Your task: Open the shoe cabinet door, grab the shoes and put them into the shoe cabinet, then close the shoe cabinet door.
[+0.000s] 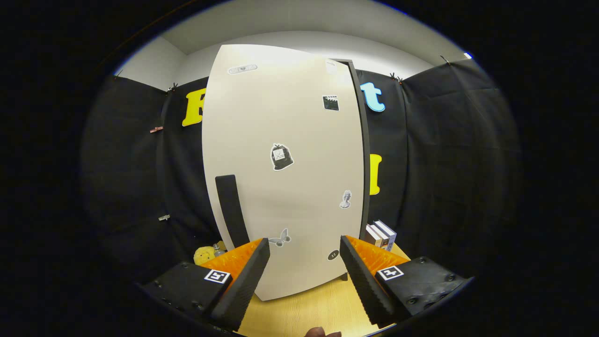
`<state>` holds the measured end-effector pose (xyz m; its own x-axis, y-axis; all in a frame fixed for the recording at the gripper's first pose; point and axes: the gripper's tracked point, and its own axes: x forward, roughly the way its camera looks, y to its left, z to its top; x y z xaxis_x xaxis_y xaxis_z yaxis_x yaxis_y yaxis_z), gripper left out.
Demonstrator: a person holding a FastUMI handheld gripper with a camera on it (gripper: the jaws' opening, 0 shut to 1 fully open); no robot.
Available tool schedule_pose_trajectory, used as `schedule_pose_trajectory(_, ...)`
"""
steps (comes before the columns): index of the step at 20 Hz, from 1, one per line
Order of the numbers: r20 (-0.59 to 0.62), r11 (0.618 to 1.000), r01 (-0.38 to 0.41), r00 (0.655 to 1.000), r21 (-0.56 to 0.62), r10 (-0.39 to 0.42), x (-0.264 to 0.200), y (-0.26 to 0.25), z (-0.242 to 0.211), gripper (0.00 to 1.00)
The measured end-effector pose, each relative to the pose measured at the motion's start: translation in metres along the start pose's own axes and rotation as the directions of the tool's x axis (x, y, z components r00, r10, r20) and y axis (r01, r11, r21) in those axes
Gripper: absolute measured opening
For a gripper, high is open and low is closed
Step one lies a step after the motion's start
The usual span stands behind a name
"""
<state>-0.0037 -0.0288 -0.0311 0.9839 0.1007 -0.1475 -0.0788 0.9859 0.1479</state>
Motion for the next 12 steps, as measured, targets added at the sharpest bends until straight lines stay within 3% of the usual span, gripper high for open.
schedule_pose_trajectory(12,0.004,1.0,0.014,1.0,0.008,-0.014,0.0018,-0.0048,0.0001,0.98)
